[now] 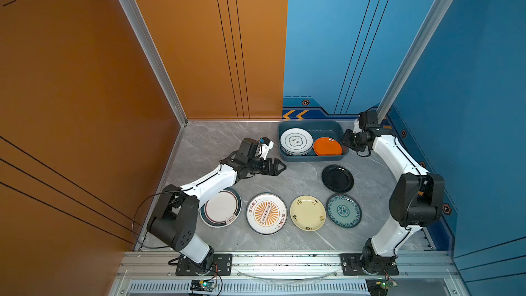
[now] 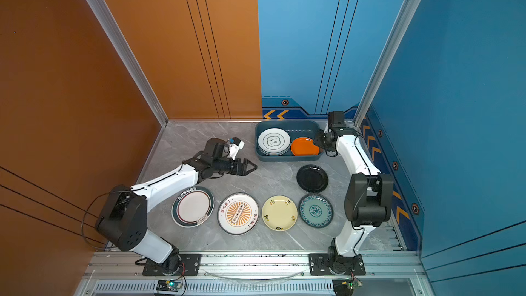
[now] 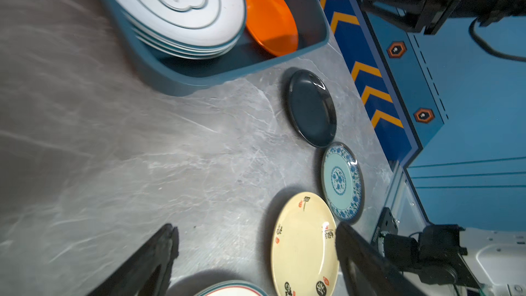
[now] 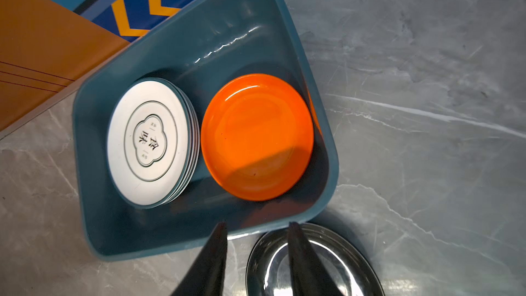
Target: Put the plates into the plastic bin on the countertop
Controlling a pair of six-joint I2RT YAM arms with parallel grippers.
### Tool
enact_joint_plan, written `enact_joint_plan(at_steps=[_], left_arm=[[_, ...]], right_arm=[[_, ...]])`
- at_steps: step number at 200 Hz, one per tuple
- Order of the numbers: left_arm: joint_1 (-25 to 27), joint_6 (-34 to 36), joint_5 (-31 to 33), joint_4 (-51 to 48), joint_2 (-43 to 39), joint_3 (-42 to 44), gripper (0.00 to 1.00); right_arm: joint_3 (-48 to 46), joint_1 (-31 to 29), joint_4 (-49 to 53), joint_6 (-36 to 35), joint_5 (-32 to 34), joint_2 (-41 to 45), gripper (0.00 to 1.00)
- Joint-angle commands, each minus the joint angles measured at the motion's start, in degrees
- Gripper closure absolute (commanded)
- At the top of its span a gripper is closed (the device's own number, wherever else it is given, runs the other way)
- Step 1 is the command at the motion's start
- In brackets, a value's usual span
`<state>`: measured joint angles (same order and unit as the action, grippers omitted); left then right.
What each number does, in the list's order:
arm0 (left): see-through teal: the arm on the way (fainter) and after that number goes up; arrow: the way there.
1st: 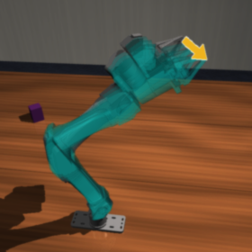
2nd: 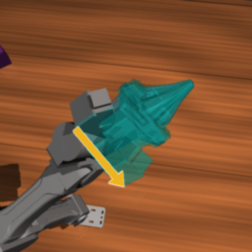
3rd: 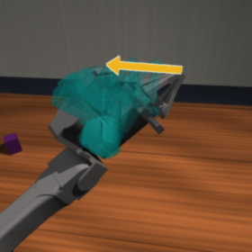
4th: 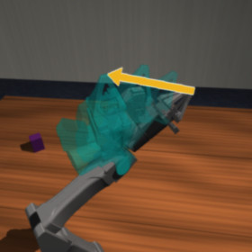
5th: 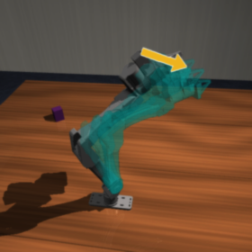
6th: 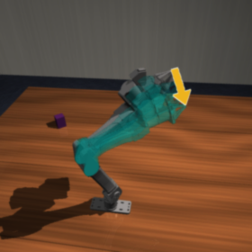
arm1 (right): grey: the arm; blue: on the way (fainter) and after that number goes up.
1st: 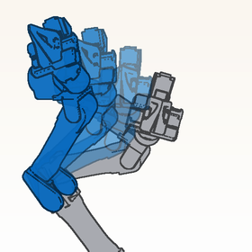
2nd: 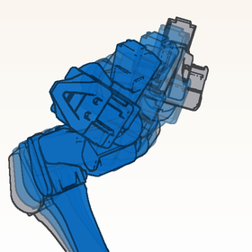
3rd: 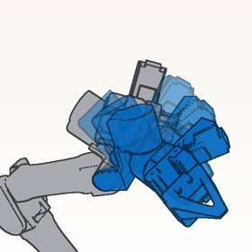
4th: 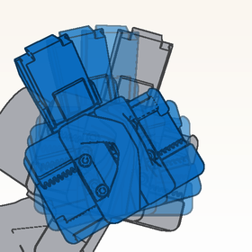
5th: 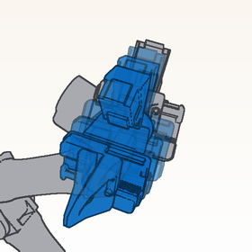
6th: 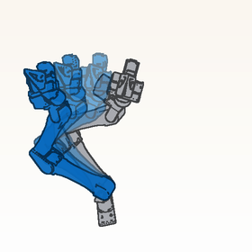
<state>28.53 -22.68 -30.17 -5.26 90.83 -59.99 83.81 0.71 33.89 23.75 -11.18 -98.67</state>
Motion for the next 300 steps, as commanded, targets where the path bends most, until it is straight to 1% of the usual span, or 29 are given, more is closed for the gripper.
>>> enact_joint_plan(at_steps=[1, 10, 13, 25, 52, 68, 98, 122, 199, 245, 252, 300], left_arm=[[2.61, 4.64, -4.86, -4.57, 3.95, -3.82, 0.19], [3.69, 5.58, -6.30, -5.11, 5.91, -5.16, 0.22], [4.10, 5.99, -6.74, -7.03, 6.59, -5.67, 0.23], [5.84, 8.08, -8.02, -9.57, 9.15, -7.65, 0.26], [9.95, 14.14, -7.73, -15.31, 14.00, -11.55, 0.27], [11.13, 15.85, -7.06, -16.80, 16.52, -12.89, 0.29], [11.28, 16.48, -6.48, -17.29, 20.21, -13.92, 0.34], [11.62, 17.05, -7.34, -17.44, 22.07, -14.24, 0.37], [12.95, 19.95, -6.95, -21.02, 25.27, -15.17, 0.46], [13.21, 20.05, -6.92, -21.02, 26.24, -15.05, 0.57], [13.21, 20.11, -7.13, -21.09, 26.41, -15.12, 0.60], [13.63, 20.42, -7.66, -21.46, 27.37, -15.34, 0.68]], right_arm=[[-3.92, 0.16, 0.80, -1.16, -2.08, 4.08, 0.61], [-5.26, 0.41, 0.58, -1.16, -2.67, 5.49, 0.61], [-5.68, 0.44, 0.49, -1.16, -2.86, 5.87, 0.61], [-7.37, 0.67, 0.21, -1.29, -3.50, 7.33, 0.61], [-10.64, 1.13, -0.60, -1.51, -4.26, 9.26, 0.60], [-12.39, 1.31, -1.48, -1.35, -4.82, 9.94, 0.61], [-15.52, 1.32, -3.93, -0.73, -6.21, 11.19, 0.61], [-17.11, 1.40, -4.53, -0.86, -6.56, 11.32, 0.61], [-18.22, 1.49, -5.40, -0.98, -7.32, 10.70, 0.60], [-18.08, 1.49, -5.83, -0.63, -8.11, 10.17, 0.60], [-18.14, 1.49, -5.85, -0.57, -8.16, 10.20, 0.60], [-18.77, 1.40, -5.90, -0.54, -8.17, 10.39, 0.60]])
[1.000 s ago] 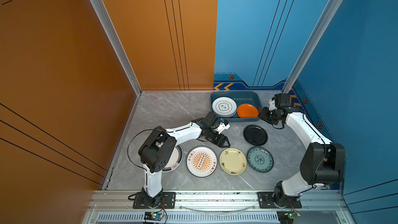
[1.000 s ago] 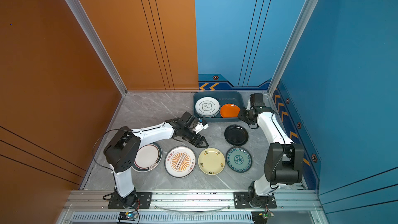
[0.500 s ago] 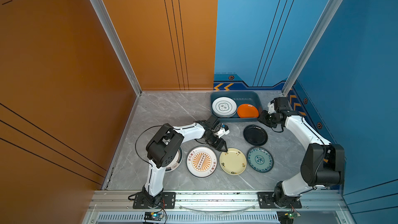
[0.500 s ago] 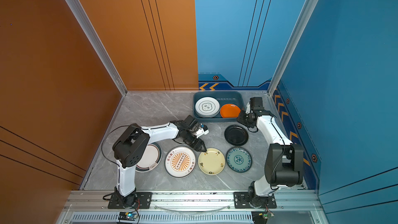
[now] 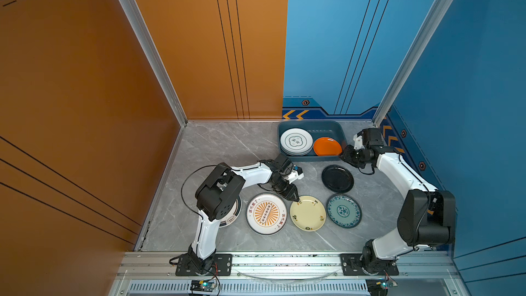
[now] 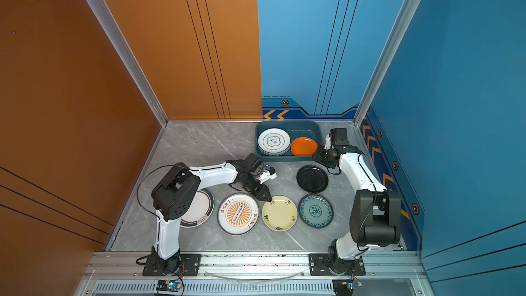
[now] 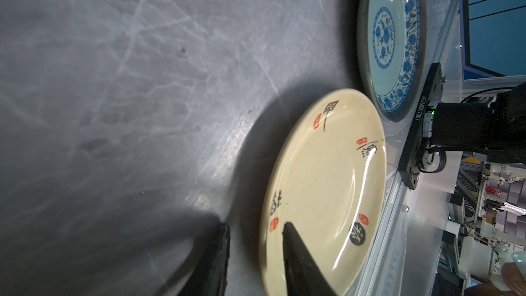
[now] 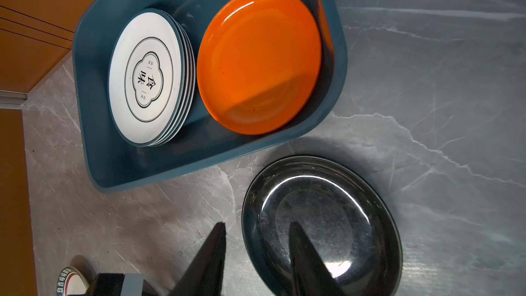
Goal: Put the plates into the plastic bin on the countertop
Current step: 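Reach the left gripper to the edge of the cream plate, then grasp the edge of the cream calligraphy plate with the left gripper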
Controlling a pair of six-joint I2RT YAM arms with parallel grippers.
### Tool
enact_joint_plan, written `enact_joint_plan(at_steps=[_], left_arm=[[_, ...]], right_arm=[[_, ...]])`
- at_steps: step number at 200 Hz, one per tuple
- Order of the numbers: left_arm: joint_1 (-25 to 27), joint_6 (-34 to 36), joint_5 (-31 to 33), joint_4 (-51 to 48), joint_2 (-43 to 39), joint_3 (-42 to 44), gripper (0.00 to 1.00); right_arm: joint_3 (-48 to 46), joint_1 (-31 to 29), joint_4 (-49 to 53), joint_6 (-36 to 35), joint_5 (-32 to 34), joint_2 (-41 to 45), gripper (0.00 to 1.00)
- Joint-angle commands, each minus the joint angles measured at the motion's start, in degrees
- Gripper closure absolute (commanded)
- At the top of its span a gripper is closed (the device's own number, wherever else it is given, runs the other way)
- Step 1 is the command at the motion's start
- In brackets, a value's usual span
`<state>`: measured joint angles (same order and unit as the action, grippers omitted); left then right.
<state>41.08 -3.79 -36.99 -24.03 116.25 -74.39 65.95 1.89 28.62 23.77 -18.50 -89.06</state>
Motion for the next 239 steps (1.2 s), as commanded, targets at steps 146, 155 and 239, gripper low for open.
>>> enact_joint_plan(at_steps=[146, 155, 239], left_arm=[[-0.15, 0.92, -1.53, -3.39, 1.76, -0.76, 1.00], [-0.66, 0.46, -1.21, -3.37, 1.33, -0.76, 1.00], [-9.12, -5.69, -4.11, 0.21, -8.65, 0.96, 1.00]], right_arm=[[-2.17, -0.13, -1.11, -0.39, -1.06, 1.16, 0.60], [-2.17, -0.20, -1.11, -0.39, -1.10, 1.25, 0.60], [-4.87, -1.86, -11.28, -0.13, -17.04, 2.93, 0.41]])
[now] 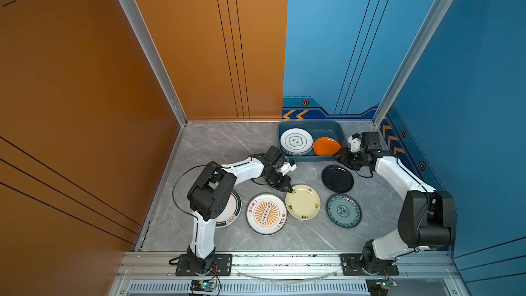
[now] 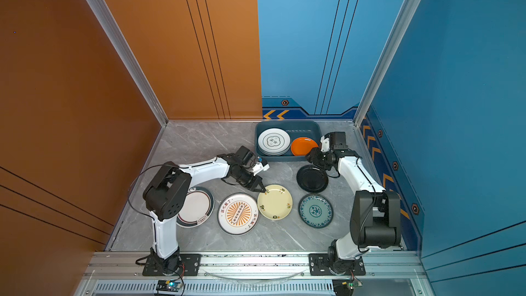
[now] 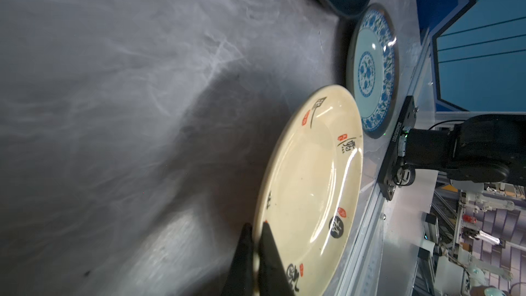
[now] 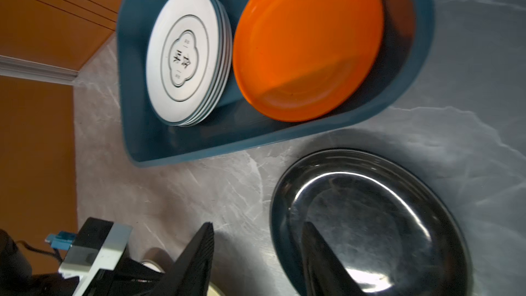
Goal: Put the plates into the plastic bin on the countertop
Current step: 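Grasp the edge of the cream calligraphy plate with the left gripper, then tilt the cream plate upright with the left gripper while the right grips its edge, then carry the cream plate into the bin with the right gripper while the left draws back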
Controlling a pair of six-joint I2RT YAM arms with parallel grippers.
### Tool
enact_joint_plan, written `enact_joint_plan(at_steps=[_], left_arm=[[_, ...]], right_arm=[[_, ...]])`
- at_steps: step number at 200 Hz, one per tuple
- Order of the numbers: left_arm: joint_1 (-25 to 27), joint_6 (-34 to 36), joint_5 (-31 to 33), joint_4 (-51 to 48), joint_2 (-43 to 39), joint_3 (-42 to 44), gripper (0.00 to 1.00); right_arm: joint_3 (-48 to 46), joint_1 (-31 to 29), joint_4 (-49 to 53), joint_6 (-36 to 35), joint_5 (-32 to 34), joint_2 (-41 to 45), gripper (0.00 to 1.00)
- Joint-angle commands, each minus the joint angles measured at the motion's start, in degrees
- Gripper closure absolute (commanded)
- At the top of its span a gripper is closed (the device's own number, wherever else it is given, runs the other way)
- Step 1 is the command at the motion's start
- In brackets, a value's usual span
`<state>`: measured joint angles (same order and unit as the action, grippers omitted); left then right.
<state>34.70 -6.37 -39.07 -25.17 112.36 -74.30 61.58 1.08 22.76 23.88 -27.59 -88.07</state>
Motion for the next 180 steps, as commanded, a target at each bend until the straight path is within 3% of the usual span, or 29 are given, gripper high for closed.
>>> enact_joint_plan(at_steps=[1, 27, 59, 139, 180], left_arm=[[-2.85, -3.20, -2.09, 1.44, -4.86, 0.89, 1.00], [-6.10, -5.33, -2.92, 2.44, -8.13, 1.35, 1.00], [-10.06, -7.87, -2.88, 3.56, -10.22, 1.24, 1.00], [-14.43, -11.64, -5.04, 6.28, -9.65, -3.05, 1.00], [-15.19, -12.43, -4.32, 6.28, -7.21, -6.30, 1.00]], right_arm=[[-0.50, -1.07, -5.57, -0.24, -8.19, 1.95, 0.41], [-0.34, -2.34, -8.92, 0.86, -15.41, 0.11, 0.33], [0.00, -5.31, -13.12, 3.10, -21.54, -2.62, 0.30], [3.87, -14.16, -13.36, 3.25, -21.60, -8.68, 0.33], [5.16, -17.21, -14.50, 4.20, -22.11, -11.41, 0.43]])
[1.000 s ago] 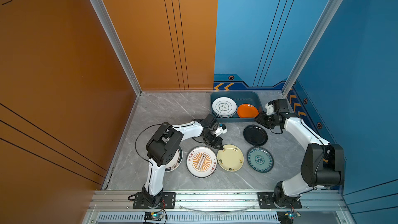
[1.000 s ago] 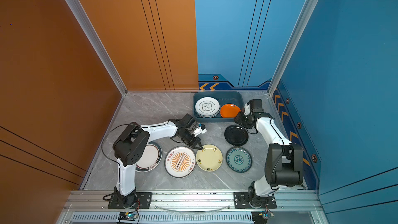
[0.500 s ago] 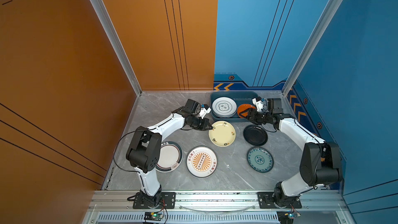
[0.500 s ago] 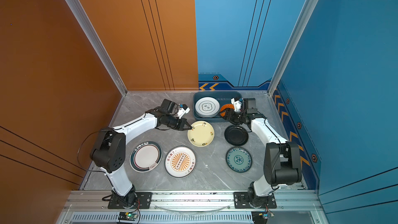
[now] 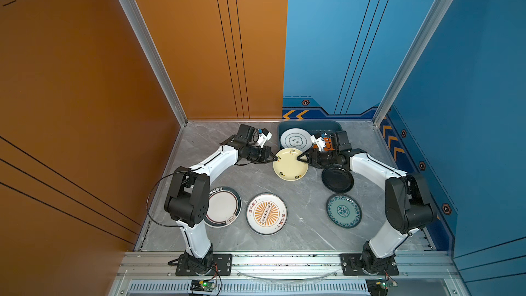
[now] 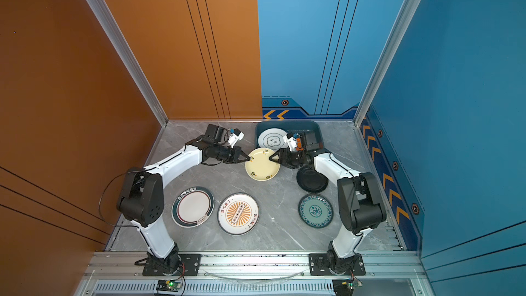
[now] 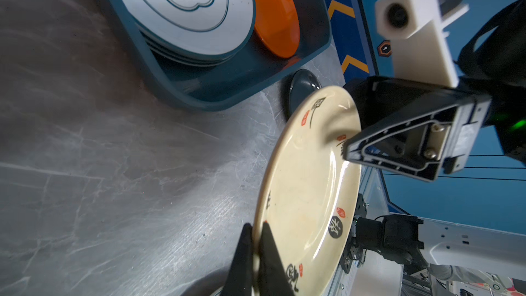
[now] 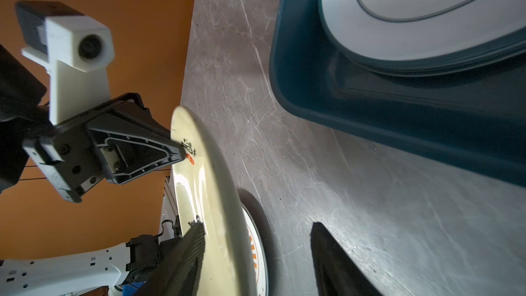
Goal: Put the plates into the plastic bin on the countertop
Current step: 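Carry the cream plate into the bin with the right gripper while the left draws back, then lower the cream plate onto the orange plate in the bin with the right gripper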
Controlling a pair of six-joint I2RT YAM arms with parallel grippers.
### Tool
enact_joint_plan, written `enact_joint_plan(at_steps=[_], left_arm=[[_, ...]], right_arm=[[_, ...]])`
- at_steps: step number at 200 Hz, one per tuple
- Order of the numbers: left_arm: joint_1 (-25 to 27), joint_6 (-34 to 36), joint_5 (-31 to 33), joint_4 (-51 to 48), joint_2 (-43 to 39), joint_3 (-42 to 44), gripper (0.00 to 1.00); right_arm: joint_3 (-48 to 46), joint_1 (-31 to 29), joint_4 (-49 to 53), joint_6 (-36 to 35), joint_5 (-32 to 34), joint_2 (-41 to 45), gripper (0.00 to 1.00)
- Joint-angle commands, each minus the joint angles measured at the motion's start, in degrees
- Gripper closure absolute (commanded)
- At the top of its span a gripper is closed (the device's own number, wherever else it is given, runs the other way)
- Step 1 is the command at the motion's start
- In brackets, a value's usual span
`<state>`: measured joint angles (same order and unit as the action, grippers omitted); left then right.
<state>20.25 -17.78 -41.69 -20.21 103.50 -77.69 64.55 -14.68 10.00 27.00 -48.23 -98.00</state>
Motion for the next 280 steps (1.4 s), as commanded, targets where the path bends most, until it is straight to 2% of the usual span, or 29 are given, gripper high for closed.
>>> enact_joint_plan(at_steps=[1, 46, 65, 124, 157, 179, 194, 211, 239, 280], left_arm=[[-0.79, -0.98, -1.67, 1.27, 1.71, -2.95, 1.00], [-0.91, -1.16, 0.55, 0.93, 2.90, -4.51, 1.00], [-0.93, -0.60, 2.23, -0.03, 2.83, -4.71, 1.00], [-1.16, 0.79, 8.07, -0.74, -1.39, -2.46, 0.70], [-1.44, 1.34, 11.10, -0.80, -5.14, -0.27, 0.56], [-1.64, 1.69, 13.13, -0.47, -7.98, 1.99, 0.44], [-1.79, 1.61, 14.74, 0.68, -10.39, 4.52, 0.30], [-1.96, 0.81, 17.45, 3.25, -13.96, 8.40, 0.00], [-2.23, -1.44, 23.10, 7.63, -20.29, 15.36, 0.02], [-4.25, -7.53, 22.95, 16.97, -26.33, 24.91, 0.02]], right_arm=[[2.35, -1.51, -1.78, 1.10, -1.45, -1.54, 0.44], [2.86, -2.81, -4.16, 3.09, -2.91, -2.89, 0.72], [3.09, -2.90, -4.40, 3.40, -2.95, -2.95, 0.80], [5.22, -2.05, -2.41, 3.67, -1.19, -2.99, 0.95], [8.39, -0.04, 0.43, 3.71, 0.67, -2.65, 1.00], [10.34, 2.30, 2.91, 3.67, 3.59, -1.99, 1.00], [11.55, 4.20, 5.14, 3.11, 6.45, -1.65, 1.00], [13.26, 6.44, 8.40, 1.91, 10.71, -1.16, 1.00], [15.78, 9.92, 14.09, -0.31, 19.30, -0.53, 1.00], [19.40, 13.42, 19.83, -3.12, 28.42, -1.79, 1.00]])
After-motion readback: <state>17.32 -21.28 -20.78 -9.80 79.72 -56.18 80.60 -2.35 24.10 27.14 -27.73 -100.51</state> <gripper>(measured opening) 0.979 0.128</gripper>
